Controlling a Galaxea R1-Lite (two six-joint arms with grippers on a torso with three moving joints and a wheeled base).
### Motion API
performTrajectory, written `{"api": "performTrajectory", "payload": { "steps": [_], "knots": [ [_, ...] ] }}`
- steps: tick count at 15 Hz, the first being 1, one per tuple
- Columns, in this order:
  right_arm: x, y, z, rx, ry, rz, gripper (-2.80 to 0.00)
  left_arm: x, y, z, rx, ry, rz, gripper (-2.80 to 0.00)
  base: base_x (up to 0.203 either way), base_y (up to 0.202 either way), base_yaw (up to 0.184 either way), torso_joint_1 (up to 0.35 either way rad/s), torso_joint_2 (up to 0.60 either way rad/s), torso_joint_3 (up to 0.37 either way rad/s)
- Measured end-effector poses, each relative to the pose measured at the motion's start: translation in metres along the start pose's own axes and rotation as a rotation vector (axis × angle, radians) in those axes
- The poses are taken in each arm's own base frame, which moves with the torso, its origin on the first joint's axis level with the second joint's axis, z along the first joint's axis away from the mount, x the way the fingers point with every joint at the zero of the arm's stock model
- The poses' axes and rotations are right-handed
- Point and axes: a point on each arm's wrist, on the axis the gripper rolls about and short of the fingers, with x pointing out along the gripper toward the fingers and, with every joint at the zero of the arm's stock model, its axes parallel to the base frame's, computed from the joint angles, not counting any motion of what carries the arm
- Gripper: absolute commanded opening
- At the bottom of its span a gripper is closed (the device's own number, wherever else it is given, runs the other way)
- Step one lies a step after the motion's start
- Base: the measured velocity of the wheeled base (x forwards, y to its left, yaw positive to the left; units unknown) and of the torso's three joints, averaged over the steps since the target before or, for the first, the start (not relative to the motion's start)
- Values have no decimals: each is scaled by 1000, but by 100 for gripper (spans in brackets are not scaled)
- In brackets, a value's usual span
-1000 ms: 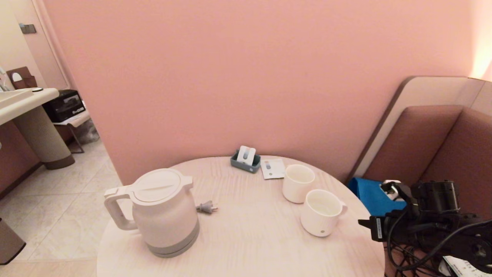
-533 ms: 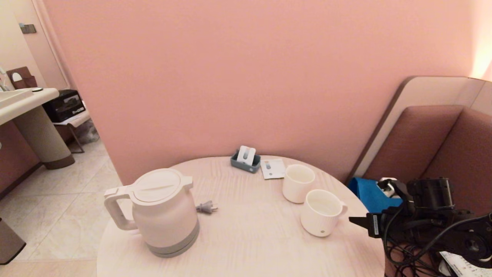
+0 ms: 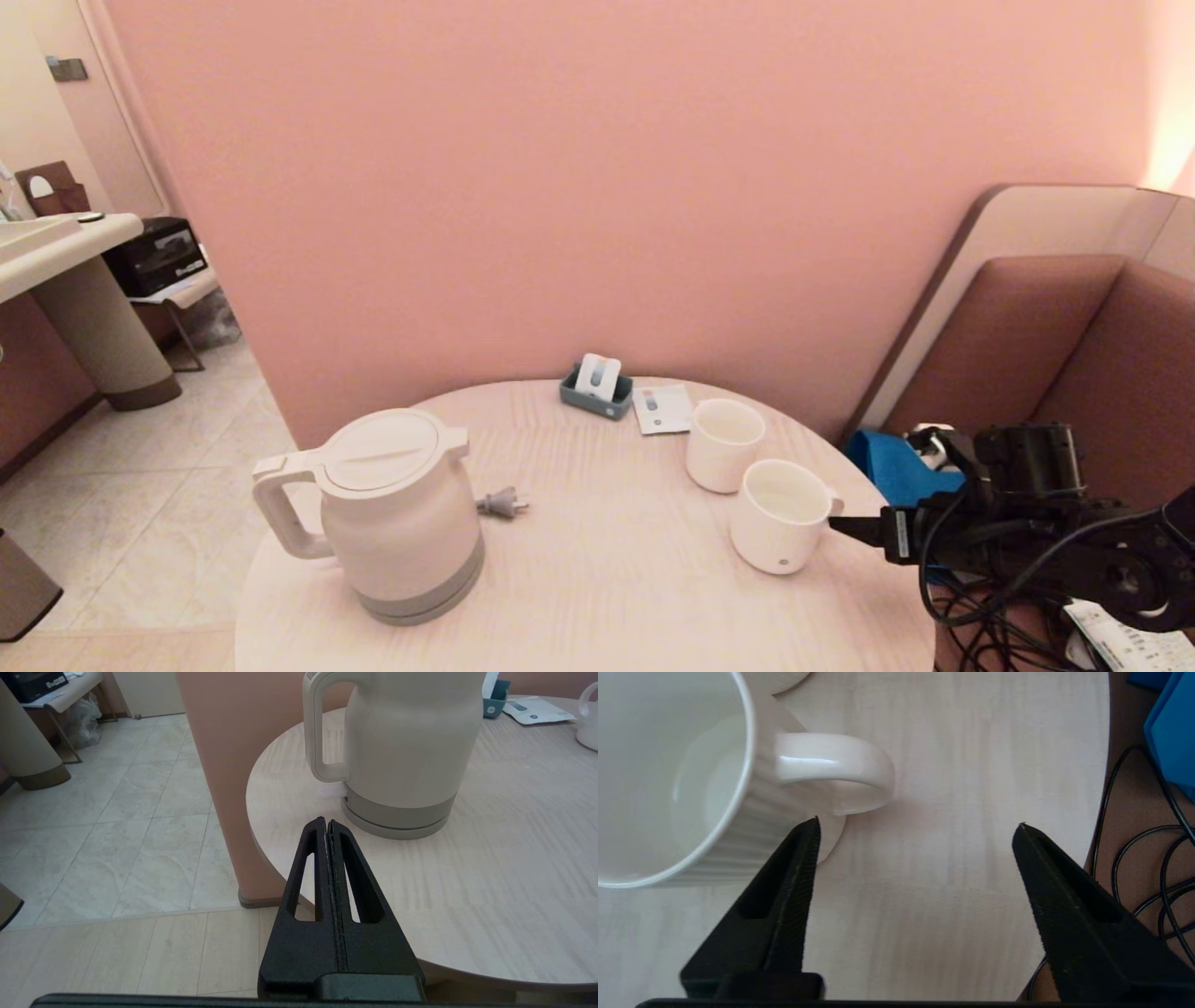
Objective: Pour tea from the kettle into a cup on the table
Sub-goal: Pick up the cup
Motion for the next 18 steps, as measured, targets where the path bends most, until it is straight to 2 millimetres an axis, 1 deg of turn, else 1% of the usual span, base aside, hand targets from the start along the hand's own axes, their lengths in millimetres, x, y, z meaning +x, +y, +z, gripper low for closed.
{"api": "performTrajectory", "payload": {
  "steps": [4,8,14,18],
  "knots": [
    [9,-2,0,0,-1,-2,0,0,0,0,0,0,0,-280,0,0,0,0,0,0],
    [26,-5,8,-9,-42,-22,0,0,0,0,0,0,0,-280,0,0,0,0,0,0],
    [37,-6,8,-7,-32,-17,0,0,0,0,0,0,0,-280,0,0,0,0,0,0],
    [45,-6,13,-11,-40,-14,0,0,0,0,0,0,0,-280,0,0,0,0,0,0]
  ]
}}
